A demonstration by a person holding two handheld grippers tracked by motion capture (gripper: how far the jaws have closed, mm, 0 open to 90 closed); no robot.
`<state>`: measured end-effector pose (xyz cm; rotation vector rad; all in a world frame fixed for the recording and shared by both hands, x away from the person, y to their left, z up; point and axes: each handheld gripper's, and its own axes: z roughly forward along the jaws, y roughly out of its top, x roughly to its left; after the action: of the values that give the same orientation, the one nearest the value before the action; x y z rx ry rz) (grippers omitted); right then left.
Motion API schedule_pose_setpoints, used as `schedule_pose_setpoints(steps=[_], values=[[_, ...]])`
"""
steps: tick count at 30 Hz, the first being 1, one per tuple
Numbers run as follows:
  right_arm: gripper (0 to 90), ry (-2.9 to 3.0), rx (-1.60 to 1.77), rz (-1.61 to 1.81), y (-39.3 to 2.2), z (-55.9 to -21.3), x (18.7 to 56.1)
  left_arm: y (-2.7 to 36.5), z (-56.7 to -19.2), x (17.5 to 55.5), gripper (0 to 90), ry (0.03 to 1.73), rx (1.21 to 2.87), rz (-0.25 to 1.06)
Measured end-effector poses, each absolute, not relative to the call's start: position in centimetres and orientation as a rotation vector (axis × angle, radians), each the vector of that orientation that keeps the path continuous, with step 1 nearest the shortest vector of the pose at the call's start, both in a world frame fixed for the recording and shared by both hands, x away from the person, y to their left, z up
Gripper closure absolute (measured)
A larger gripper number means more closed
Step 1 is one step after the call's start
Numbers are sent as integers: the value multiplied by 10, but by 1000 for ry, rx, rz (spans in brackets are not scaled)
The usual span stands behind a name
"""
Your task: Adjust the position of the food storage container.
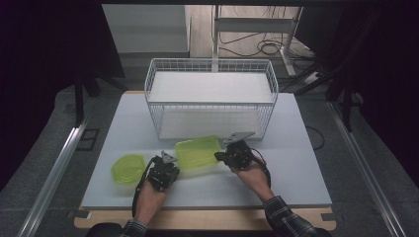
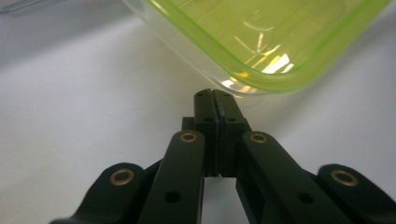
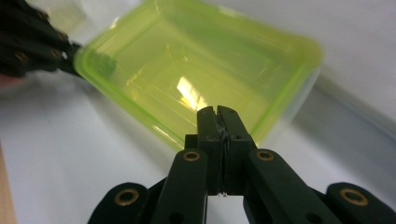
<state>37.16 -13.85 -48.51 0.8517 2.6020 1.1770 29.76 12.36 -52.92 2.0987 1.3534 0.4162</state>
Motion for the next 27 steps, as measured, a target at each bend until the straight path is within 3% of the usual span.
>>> schedule_pose_setpoints(steps=[5,14,27], values=[[870,2508,942,1185,-153,-479,387,129,-528,308,898,1404,2061,436],[843,2532,1044,1131,-154,-502,409,128,-532,330,896,1422,2006,407],[845,2523,1041,1186,-173,-498,385,121,-534,317,872,1378,2006,352]])
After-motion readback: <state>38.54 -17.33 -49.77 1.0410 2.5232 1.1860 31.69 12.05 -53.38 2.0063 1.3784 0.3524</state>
